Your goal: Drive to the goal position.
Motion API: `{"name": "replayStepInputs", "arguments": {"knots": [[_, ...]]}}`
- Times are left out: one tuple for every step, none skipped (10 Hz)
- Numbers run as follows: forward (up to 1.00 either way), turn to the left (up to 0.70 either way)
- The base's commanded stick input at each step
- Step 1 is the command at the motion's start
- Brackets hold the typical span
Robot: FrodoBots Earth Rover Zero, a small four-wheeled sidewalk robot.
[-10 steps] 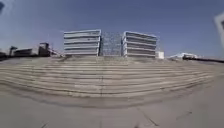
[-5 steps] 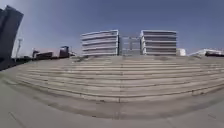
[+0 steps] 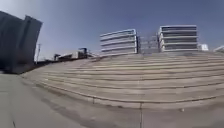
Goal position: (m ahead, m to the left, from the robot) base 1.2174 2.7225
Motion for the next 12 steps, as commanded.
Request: {"name": "replayStepInputs", "arguments": {"knots": [[0.0,0.06],[0.0,0.07],[0.0,0.07],[0.0,0.03],[0.0,0.0],[0.0,0.0],[0.0,0.0],[0.0,0.0],[0.0,0.0],[0.0,0.0],[0.0,0.0],[0.0,0.0]]}}
